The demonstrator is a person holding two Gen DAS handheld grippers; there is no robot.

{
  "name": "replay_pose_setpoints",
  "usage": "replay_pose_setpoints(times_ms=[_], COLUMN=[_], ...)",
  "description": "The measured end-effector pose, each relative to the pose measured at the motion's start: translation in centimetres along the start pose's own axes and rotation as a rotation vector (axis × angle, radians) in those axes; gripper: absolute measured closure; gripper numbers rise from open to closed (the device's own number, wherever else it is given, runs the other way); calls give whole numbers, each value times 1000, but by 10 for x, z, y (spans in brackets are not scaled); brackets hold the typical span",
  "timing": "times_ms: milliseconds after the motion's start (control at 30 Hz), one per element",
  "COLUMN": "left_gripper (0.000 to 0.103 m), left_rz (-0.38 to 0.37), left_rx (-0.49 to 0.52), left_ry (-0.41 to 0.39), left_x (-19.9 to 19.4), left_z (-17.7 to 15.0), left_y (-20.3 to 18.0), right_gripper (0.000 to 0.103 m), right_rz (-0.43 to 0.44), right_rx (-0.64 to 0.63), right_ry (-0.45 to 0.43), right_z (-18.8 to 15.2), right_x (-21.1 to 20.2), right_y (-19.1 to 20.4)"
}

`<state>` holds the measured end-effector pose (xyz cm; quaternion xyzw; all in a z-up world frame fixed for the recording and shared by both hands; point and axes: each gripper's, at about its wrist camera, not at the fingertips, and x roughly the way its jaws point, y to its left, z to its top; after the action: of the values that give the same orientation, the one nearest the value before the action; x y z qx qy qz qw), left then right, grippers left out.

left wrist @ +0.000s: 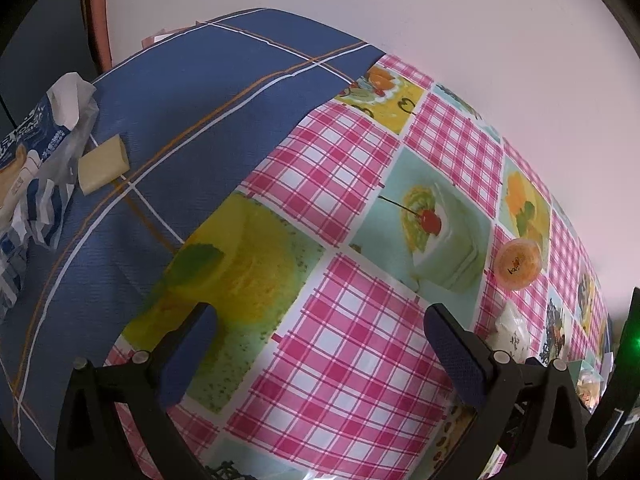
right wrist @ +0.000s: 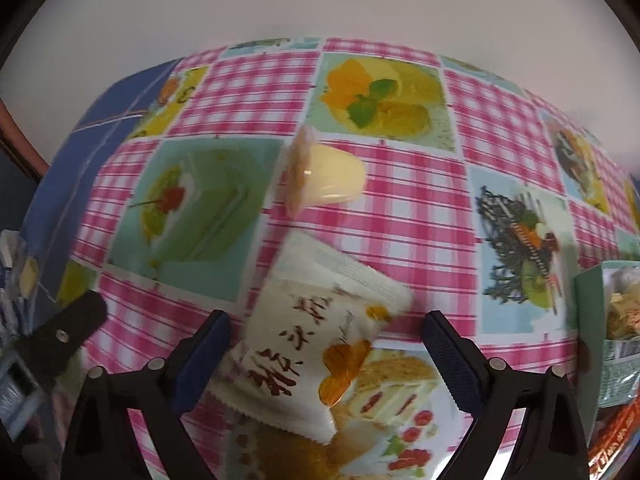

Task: Organize snacks
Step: 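Grasp the yellow pudding cup with left tool while right tool grasps white rice-cake pack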

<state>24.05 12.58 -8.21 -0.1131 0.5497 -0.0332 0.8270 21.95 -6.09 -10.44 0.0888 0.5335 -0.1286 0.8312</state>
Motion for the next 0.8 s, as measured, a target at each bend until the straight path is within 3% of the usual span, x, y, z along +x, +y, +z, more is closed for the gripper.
replay_pose_setpoints(times_ms=[133, 467, 800], left_gripper=[0, 0, 0], left_rz=[-6, -59, -34], left_rx=[10, 88, 313], left_ry=[4, 32, 30], left_x=[1, 8, 22], left_z=[-1, -2, -4], left_y=[-5, -44, -132], right_gripper=[17, 28, 29], right_rz=[-4, -33, -41], right_rx=[22, 57, 67], right_ry=[-6, -19, -25], right_z=[1, 2, 2], right_x=[-3, -5, -5], right_y=[-18, -70, -117])
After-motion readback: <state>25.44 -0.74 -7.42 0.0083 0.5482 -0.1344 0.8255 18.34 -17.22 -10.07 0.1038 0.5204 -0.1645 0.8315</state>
